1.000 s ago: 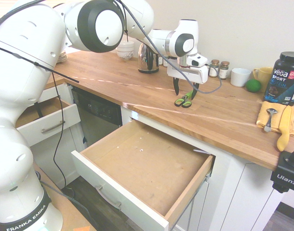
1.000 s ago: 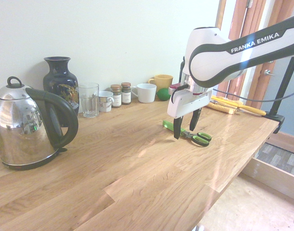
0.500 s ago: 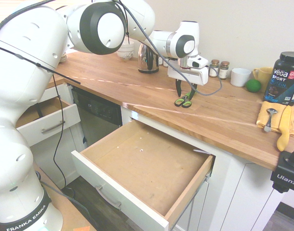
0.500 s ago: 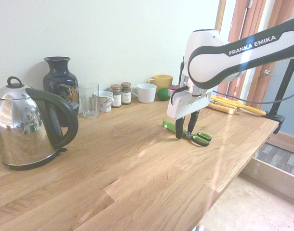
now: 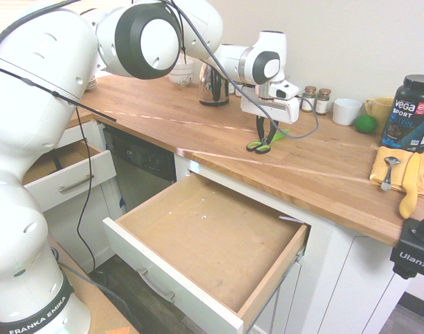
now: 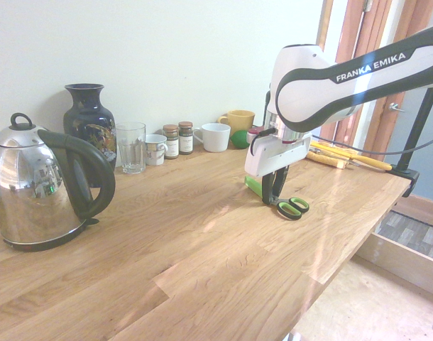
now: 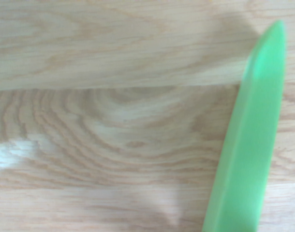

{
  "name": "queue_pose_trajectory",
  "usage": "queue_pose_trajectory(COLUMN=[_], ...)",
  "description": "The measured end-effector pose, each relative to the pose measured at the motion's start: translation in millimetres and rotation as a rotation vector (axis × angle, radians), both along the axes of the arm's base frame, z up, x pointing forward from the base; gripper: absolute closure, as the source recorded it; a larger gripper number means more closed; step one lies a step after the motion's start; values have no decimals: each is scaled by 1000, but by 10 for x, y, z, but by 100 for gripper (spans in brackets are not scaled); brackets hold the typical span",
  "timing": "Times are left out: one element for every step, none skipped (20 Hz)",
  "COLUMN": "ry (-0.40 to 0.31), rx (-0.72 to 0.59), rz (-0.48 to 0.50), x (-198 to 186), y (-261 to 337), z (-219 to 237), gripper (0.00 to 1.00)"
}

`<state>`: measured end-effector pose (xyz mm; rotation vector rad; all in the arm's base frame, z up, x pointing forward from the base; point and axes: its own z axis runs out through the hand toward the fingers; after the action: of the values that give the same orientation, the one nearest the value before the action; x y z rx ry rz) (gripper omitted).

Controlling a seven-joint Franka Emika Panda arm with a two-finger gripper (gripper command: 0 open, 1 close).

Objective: Put scissor in the drawer

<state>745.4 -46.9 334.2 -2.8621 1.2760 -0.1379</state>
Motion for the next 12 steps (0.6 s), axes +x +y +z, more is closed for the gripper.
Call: queue_pose_trajectory(ry=[-2, -2, -3, -4, -6, -7, -9, -11, -12, -12, -12, -10], rx=[1, 2, 4, 5, 5, 5, 6, 6, 6, 6, 6, 6], rz=[-1, -3, -5, -5, -6, -6, -6, -6, -6, -6, -6, -7], x=[1, 0, -2, -5, -9, -11, -14, -18, -22, -25, -31, -43], y=[-8, -14, -18, -20, -20, -21, -21, -21, -21, -22, -23, -23], z=[1, 1, 2, 2, 4, 3, 3, 6, 7, 8, 12, 17], gripper=[100, 100, 100, 100, 100, 100, 100, 100, 100, 100, 100, 100])
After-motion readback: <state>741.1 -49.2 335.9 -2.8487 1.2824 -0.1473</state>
